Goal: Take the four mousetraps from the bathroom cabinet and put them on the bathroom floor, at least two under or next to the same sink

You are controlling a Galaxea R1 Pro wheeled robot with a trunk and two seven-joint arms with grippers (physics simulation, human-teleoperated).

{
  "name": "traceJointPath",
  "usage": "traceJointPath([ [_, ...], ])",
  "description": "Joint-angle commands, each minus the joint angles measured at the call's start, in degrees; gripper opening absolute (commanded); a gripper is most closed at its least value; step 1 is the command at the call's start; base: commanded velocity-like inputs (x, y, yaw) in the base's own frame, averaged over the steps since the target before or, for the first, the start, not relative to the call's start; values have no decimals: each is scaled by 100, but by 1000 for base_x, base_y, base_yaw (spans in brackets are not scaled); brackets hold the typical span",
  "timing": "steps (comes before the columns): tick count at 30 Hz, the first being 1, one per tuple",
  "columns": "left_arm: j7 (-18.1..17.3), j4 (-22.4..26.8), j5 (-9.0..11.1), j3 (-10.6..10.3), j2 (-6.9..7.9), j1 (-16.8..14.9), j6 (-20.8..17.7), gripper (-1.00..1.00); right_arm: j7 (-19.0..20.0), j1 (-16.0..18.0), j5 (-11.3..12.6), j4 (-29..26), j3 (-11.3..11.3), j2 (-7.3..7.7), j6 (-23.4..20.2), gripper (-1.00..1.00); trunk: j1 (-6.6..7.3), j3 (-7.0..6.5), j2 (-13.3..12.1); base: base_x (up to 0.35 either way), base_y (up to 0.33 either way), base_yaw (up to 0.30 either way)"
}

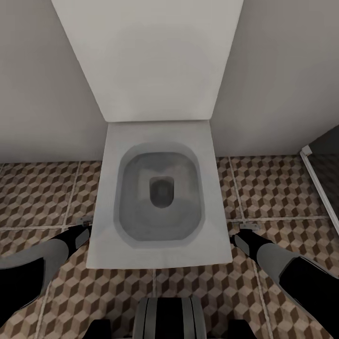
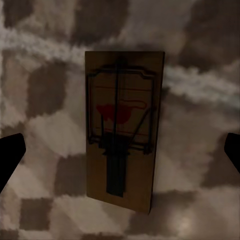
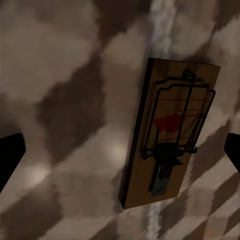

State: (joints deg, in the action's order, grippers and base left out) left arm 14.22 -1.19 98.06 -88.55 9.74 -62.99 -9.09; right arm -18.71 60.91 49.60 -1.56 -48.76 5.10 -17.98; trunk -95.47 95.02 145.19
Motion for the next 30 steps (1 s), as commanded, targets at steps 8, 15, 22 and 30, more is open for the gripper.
traceJointPath([
  [8, 20, 5, 38, -48, 3, -3, -23, 100, -27, 0, 41, -19, -46, 12, -39, 100, 1, 3, 1, 0, 0, 0],
  [15, 4, 73, 117, 3, -60, -164, -36, 100, 5, 163, 46, -122, -25, 31, -74, 100, 1, 3, 1, 0, 0, 0],
  [22, 17, 160, 136, 39, -89, -175, -48, 100, -2, 369, 57, -142, -18, 56, -25, 100, 1, 3, 1, 0, 0, 0],
  [30, 27, 227, 142, 57, -102, -129, -48, 100, -2, 369, 58, -150, -23, 60, 127, 100, 1, 3, 1, -10, 0, 0],
])
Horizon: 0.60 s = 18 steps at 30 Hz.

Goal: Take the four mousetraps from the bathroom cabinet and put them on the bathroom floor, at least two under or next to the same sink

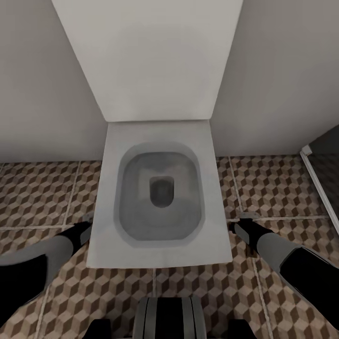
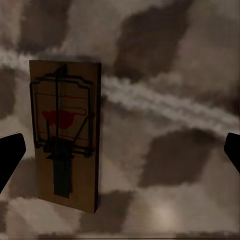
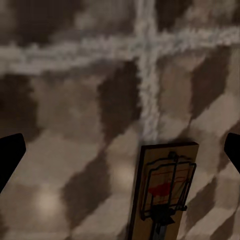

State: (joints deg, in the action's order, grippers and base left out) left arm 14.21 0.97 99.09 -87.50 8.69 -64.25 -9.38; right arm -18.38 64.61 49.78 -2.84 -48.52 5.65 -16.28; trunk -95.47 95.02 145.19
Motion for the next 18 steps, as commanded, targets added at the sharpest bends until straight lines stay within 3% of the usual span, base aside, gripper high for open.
traceJointPath([
  [1, 27, 12, 39, -46, 3, -1, -19, 100, -34, -1, 40, -22, -49, 6, -38, 100, 1, 3, 1, -75, 0, 0],
  [7, 29, 16, 40, -41, 5, 6, -18, 100, -34, -1, 40, -23, -52, 6, -22, 100, 1, 3, 1, -184, 0, 0],
  [18, 29, 17, 46, -39, 8, 9, -20, 100, -35, -1, 40, -23, -52, 6, -16, 100, 1, 3, 1, -308, 0, 0],
])
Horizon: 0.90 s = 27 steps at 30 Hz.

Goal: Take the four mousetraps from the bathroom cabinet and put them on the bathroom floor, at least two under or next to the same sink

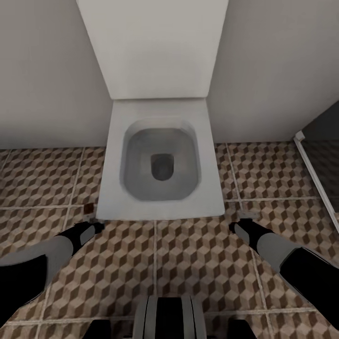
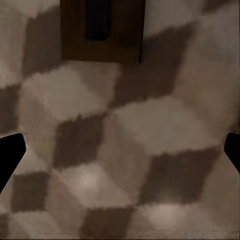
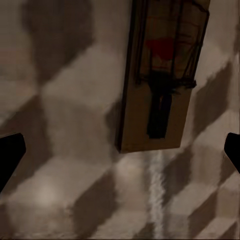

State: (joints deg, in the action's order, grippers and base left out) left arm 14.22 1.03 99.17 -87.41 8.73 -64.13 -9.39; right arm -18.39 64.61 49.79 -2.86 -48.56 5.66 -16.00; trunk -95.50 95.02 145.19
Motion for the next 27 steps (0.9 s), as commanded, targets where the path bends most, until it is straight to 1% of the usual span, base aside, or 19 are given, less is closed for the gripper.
traceJointPath([
  [1, 28, 11, 39, -48, 4, -3, -19, 100, -34, -1, 40, -22, -48, 5, -43, 100, 4, 3, 1, -331, 0, 0],
  [24, 19, 12, 41, -48, 10, -3, -11, 100, -33, -1, 40, -22, -48, 5, -43, 100, 4, 3, 1, -333, 0, 0],
  [27, 19, 11, 41, -48, 12, -3, -7, 100, -33, -1, 40, -22, -48, 5, -43, 100, 4, 3, 1, -250, 0, 0],
])
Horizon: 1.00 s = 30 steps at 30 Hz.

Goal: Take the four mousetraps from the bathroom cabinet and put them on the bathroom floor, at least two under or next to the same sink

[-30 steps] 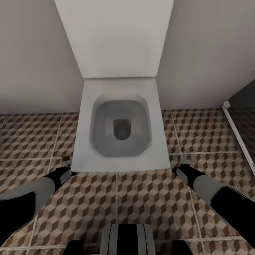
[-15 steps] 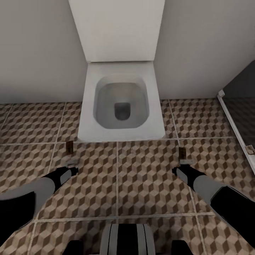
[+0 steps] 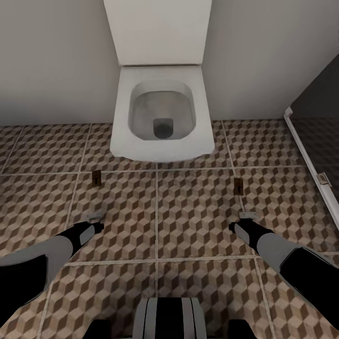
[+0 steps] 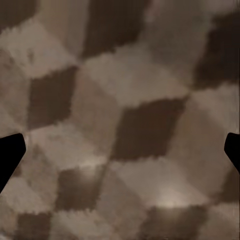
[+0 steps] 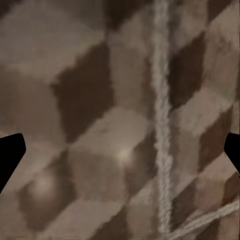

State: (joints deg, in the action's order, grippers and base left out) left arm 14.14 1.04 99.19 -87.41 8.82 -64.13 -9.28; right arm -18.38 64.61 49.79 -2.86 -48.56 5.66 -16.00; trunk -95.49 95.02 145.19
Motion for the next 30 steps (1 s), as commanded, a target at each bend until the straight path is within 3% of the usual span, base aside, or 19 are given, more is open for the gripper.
traceJointPath([
  [1, 28, 11, 39, -48, 4, -3, -17, 100, -34, -1, 40, -22, -48, 5, -44, 100, 3, 3, 1, -161, 0, 0],
  [4, 30, 11, 39, -48, 3, -3, -13, 100, -34, -1, 40, -22, -48, 5, -44, 100, 3, 3, 1, -99, 0, 0],
  [30, 22, 12, 39, -5, 26, -3, -12, 100, -34, -1, 40, -22, -48, 5, -44, 100, 70, -573, -34, -10, 0, 0],
])
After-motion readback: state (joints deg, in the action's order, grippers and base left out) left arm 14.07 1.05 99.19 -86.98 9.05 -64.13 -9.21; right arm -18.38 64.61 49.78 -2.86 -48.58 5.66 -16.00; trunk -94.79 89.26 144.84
